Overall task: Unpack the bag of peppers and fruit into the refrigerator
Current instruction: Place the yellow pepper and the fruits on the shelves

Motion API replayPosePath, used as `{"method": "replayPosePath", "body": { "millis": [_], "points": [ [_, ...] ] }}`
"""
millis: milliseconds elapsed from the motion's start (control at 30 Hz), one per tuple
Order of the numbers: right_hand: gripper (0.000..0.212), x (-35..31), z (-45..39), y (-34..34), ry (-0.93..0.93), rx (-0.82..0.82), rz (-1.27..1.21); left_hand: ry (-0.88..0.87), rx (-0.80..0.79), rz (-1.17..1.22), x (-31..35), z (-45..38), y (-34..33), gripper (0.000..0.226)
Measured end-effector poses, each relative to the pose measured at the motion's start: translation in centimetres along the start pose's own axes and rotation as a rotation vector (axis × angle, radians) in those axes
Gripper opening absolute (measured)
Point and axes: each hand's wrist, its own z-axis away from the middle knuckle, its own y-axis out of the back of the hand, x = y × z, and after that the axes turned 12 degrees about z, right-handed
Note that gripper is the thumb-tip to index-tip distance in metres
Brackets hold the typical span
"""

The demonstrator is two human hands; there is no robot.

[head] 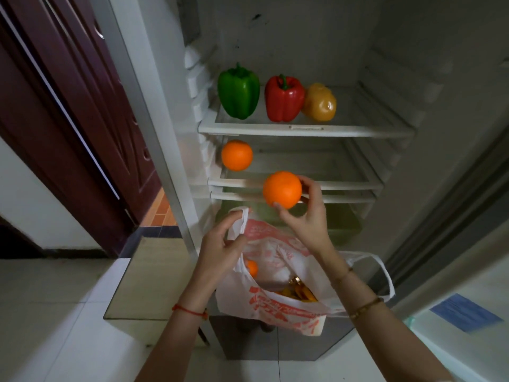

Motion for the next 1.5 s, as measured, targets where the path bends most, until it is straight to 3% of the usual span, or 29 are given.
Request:
{"method": "replayPosePath", "body": {
  "millis": [400,733,800,933,1000,1067,1133,1233,1400,1500],
  "points": [
    [0.071,-0.7,-8.9,-4.0,-0.153,0.024,0.087,0.011,0.008,-0.005,-0.1,-0.7,0.4,0.057],
    [0.082,-0.1,-9.3,-4.3,-0.218,0.021,0.068,0.021,0.009,0.001,0.2,-0.5,0.3,0.057],
    [0.073,-0.2,-8.5,-3.5,-0.21,0.085,0.063,0.024,0.008,0.025,0.3,-0.4,0.3,0.057],
    [0.029,-0.4,-5.2,-1.3,-0.058,0.204,0.042,0.027,0.007,0.038,0.2,0.0,0.5,0.059],
    [0.022,-0.3,-2.8,-0.5,0.066,0.082,0.052,0.035,0.014,0.021,-0.4,0.1,0.7,0.058],
    [0.028,0.6,-0.2,-0.5,0.151,-0.171,0.143,0.041,0.016,0.005,-0.8,0.3,1.0,0.055],
    [0.034,1.9,2.1,-1.5,0.161,-0.431,0.244,0.041,0.022,-0.008,-1.1,0.5,1.2,0.054],
    [0.03,3.8,4.7,-3.9,0.161,-0.683,0.34,0.054,0.033,0.015,-1.0,0.8,1.2,0.054],
    [0.067,5.3,6.2,-8.1,0.138,-0.884,0.534,0.045,0.044,0.009,-0.9,1.6,1.3,0.051],
    [0.075,5.6,6.3,-10.2,0.147,-0.931,0.631,0.039,0.04,0.025,-0.5,2.0,1.2,0.053]
  ]
}}
